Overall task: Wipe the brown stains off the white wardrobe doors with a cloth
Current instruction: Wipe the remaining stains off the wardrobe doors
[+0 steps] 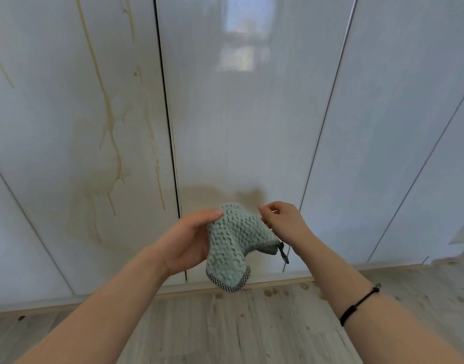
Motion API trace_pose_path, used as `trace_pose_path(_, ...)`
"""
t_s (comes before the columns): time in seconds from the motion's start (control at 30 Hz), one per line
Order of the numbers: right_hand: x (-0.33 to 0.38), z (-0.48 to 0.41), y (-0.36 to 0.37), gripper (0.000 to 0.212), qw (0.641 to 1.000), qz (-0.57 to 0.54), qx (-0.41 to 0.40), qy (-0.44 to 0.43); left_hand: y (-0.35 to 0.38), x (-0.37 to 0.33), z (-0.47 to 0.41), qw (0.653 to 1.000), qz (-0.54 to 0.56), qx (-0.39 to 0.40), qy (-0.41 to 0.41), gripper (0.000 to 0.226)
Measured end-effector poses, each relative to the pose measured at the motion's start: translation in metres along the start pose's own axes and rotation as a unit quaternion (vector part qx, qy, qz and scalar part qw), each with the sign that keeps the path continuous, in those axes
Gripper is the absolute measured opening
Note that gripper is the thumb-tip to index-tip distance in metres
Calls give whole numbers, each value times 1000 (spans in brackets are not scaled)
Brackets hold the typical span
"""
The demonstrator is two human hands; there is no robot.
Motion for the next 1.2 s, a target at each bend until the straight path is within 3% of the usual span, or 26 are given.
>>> trace_pose_path(0.07,-16,3,0,63,994,-37,11,98,-11,-7,1,999,23,-40,27,54)
trace_pose_path(0.17,-36,19,21,97,958,-106,138,228,-23,-15,1,995,35,-80,57,51)
trace_pose_path(0.27,-33,32,44,121,918,-160,260,254,-26,-15,-1,993,36,-90,63,50)
trace_pose_path(0.4,-17,32,60,135,893,-215,316,239,-22,-15,-4,994,29,-78,75,44)
trace_pose_path(0.5,-10,34,68,117,888,-244,326,214,-23,-13,-7,993,-14,-82,79,44)
trace_pose_path(0.63,4,25,65,55,905,-309,257,138,-28,-10,-8,987,-93,-104,76,46)
trace_pose_path(0.7,8,19,57,38,913,-332,207,116,-35,-12,-7,973,-162,-142,86,34)
trace_pose_path(0.83,4,15,45,34,918,-347,149,119,-48,-17,-5,947,-234,-200,96,22)
trace_pose_path(1.1,-1,12,31,37,915,-369,82,145,-38,-22,-5,935,-269,-170,156,23)
trace_pose_path(1.2,1,11,24,35,915,-376,63,133,-49,-22,-5,926,-266,-223,146,25)
Point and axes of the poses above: each hand's wrist, its own z-axis away from the middle knuckle, its own y-axis out of the palm, x = y × z, the point moved 9 cm from there along -z, towards the middle knuckle, and after that the axes turned 2 degrees about -y, right-handed, at the moved point
